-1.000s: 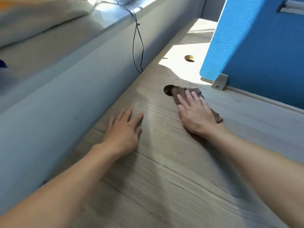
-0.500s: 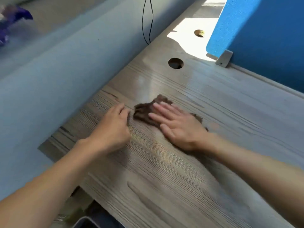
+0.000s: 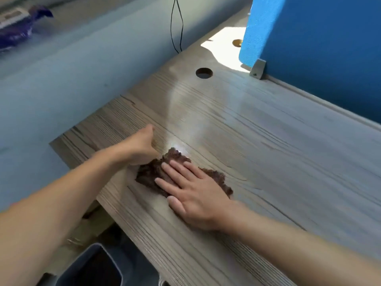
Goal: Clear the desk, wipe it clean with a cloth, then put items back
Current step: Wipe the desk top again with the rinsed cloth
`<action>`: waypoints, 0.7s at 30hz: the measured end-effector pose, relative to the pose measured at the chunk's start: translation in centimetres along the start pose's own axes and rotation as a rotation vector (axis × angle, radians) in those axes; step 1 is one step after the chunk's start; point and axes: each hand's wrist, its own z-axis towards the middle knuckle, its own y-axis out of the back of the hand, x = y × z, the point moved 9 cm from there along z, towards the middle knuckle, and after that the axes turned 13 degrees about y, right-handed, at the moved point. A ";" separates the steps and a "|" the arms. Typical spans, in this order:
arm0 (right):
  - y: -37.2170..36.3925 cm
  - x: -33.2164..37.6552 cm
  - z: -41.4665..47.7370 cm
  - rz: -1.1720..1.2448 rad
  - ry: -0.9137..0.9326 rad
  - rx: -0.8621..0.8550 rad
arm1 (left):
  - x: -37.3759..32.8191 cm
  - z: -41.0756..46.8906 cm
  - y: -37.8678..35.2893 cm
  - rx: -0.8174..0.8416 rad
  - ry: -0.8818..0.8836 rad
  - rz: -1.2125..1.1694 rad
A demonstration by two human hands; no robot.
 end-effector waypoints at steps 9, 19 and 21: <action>5.6 -26.9 -21.9 -0.040 -0.921 -0.095 | -1.3 -5.1 -10.9 0.155 -0.011 0.403; -0.9 2.4 -11.1 -0.042 -0.277 -0.100 | -2.0 -3.6 -9.8 0.075 0.004 0.473; -1.8 5.0 -13.2 0.019 -0.147 -0.012 | -2.7 -4.6 -8.9 0.086 -0.038 0.481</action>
